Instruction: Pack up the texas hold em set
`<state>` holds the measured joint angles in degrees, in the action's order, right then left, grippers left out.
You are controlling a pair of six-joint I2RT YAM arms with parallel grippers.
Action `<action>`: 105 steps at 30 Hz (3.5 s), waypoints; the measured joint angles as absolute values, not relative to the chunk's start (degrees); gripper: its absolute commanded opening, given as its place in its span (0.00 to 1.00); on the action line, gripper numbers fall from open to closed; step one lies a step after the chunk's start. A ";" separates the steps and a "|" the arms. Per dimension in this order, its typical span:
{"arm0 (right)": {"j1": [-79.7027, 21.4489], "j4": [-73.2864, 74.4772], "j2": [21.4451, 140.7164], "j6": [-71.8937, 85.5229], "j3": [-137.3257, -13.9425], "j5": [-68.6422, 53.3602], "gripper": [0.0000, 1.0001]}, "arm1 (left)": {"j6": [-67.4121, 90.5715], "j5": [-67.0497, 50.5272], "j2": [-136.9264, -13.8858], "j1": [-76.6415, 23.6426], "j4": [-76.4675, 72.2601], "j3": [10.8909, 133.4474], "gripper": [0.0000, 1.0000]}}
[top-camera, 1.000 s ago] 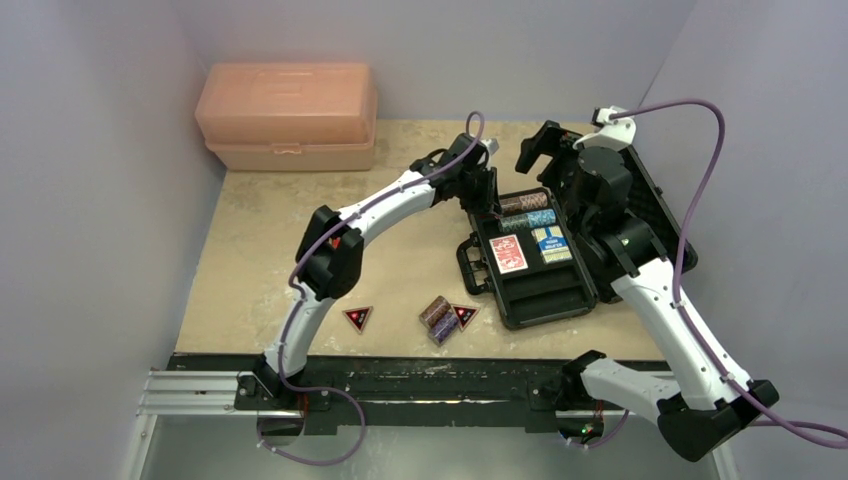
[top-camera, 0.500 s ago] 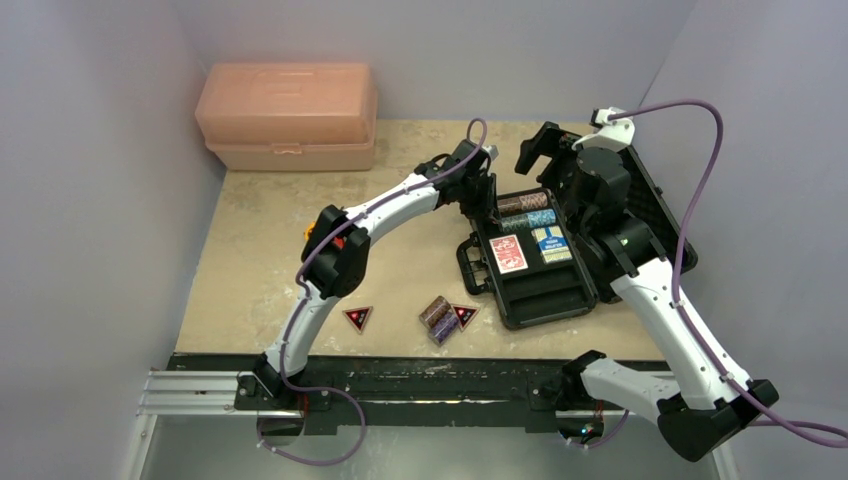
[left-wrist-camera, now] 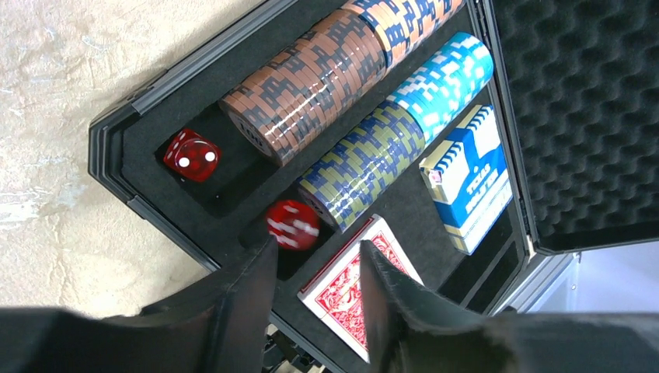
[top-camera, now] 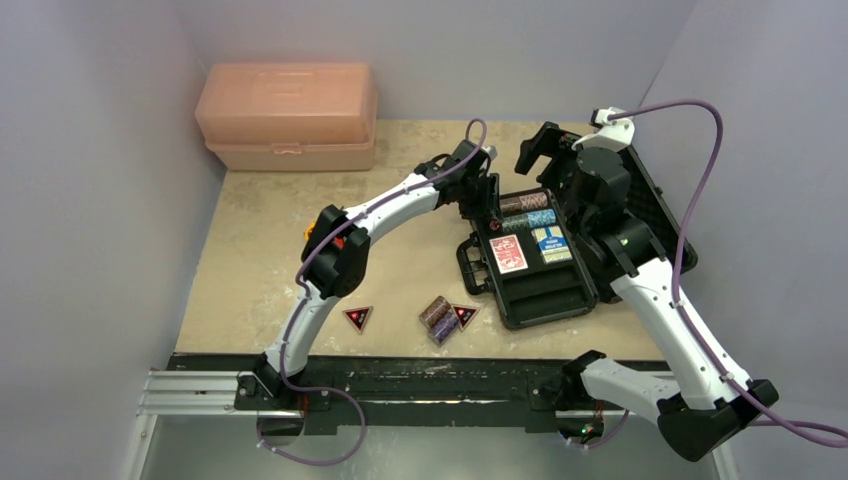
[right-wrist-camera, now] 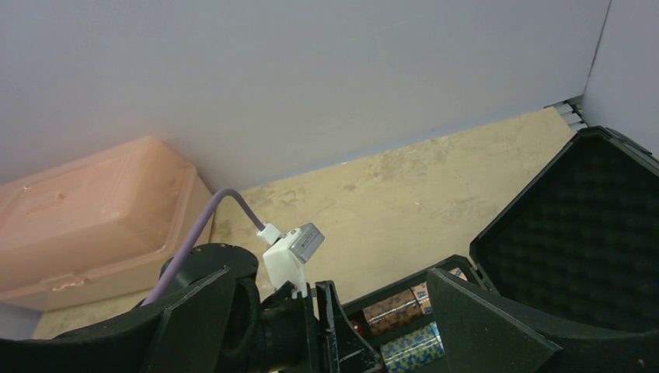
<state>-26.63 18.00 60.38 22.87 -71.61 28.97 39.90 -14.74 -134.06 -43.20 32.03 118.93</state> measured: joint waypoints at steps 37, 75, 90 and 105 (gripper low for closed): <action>-26.63 17.89 60.36 23.14 -71.31 27.20 0.99 | 33.28 5.56 -102.50 -43.20 39.81 92.38 0.60; -26.63 17.08 60.77 24.86 -70.19 24.43 0.99 | 68.62 27.99 -81.97 -41.63 57.21 62.67 0.89; -27.46 16.99 60.82 25.12 -70.04 23.81 0.99 | 74.37 20.91 -88.07 -41.47 57.04 59.13 0.84; -28.60 16.49 63.02 25.47 -70.04 23.00 0.99 | 74.41 15.09 -86.30 -41.25 49.71 48.66 0.83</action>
<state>-28.60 16.49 63.02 25.47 -70.04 23.00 74.41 15.09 -86.30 -41.25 49.71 48.66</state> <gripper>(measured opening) 0.987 0.837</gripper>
